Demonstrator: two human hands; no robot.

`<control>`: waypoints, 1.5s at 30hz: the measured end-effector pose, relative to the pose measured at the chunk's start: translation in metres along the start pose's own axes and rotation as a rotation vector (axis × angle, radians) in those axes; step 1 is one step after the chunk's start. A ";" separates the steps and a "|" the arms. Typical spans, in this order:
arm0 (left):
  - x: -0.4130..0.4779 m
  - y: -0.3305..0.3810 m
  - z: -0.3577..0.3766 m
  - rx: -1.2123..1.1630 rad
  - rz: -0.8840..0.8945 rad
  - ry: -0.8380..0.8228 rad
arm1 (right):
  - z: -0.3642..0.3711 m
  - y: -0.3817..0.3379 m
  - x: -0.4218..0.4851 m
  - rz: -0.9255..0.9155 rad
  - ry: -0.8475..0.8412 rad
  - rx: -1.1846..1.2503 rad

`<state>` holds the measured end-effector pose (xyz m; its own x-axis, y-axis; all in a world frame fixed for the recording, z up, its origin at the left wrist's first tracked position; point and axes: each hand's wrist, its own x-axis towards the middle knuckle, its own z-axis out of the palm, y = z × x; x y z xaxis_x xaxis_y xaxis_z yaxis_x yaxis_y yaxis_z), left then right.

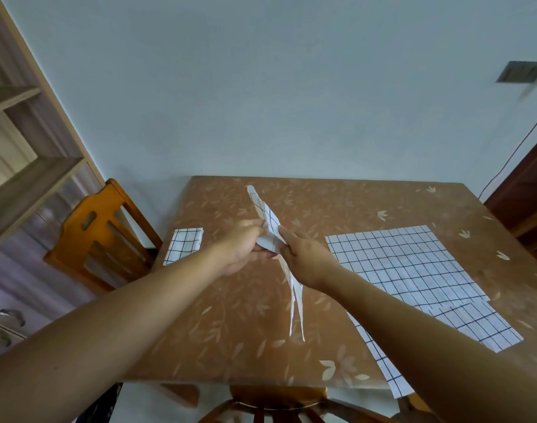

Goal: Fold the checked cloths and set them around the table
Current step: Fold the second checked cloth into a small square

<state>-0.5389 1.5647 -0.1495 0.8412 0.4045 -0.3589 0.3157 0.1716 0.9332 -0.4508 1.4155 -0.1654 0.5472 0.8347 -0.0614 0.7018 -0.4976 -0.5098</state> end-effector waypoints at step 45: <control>-0.104 0.002 -0.191 0.661 0.397 0.374 | 0.006 -0.057 0.044 0.116 0.213 0.761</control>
<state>-0.7097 1.6942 -0.1134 0.7799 0.6138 0.1228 0.3178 -0.5573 0.7671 -0.4695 1.4816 -0.1448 0.7268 0.6864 -0.0237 0.1732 -0.2165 -0.9608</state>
